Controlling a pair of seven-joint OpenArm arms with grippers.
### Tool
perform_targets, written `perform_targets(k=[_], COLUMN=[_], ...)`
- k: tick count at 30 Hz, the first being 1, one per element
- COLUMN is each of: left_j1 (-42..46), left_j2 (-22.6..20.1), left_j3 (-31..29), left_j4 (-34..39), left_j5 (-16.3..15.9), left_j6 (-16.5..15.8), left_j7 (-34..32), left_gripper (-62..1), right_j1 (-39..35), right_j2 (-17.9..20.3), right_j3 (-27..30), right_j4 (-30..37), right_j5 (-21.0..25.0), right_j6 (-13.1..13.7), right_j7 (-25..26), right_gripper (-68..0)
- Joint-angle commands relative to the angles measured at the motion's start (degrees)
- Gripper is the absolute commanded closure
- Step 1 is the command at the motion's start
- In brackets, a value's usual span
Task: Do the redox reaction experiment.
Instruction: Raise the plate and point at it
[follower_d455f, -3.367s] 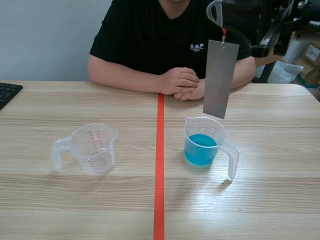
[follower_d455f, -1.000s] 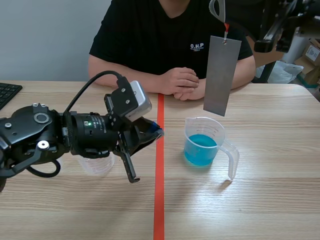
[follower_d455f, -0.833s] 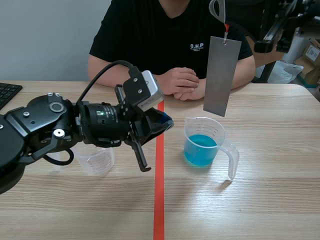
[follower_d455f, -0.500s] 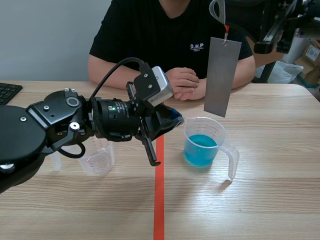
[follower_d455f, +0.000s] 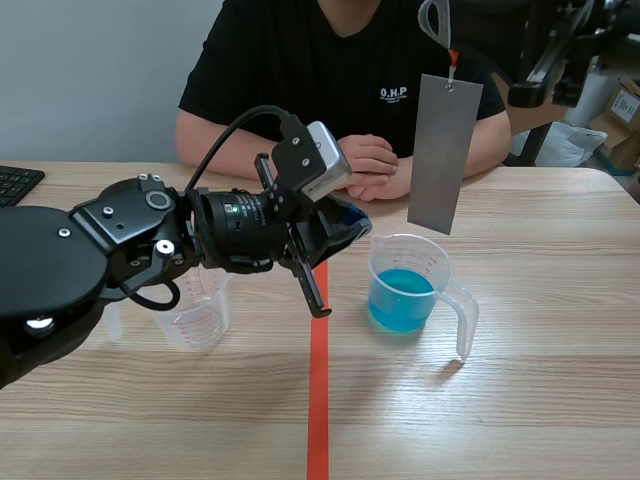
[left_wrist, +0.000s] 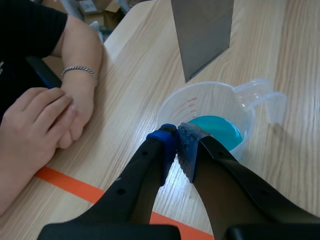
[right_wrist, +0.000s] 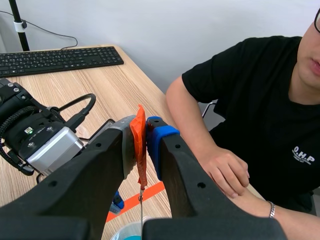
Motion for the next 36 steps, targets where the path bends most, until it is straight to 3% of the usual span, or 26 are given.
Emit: perform_targets(k=[1,10,15,36], left_j1=[-0.66,-0.66,-0.66,-0.68], left_j2=[1.14,2.54,3.5,4.55], left_j3=[0.0,0.0,0.0,0.0], left_j4=[1.05,1.03,0.59,-0.81], left_j5=[-0.42,-0.42,0.72,1.09], left_j6=[0.09,0.11,2.67,2.64], left_j7=[-0.79,-0.5,-0.59,-0.81], left_gripper=[-4.6,-4.6,-4.6,-4.6], right_j1=[0.85,0.85,0.85,0.85], right_j2=[0.76,0.76,0.76,0.76], right_j3=[0.76,0.76,0.76,0.76], right_j4=[0.87,0.87,0.87,0.87], right_j5=[1.03,1.03,1.03,1.01], right_j6=[0.33,0.33,0.33,0.33], right_j7=[0.61,0.61,0.61,0.42], right_gripper=[-1.5,-1.5,-1.5,-1.5])
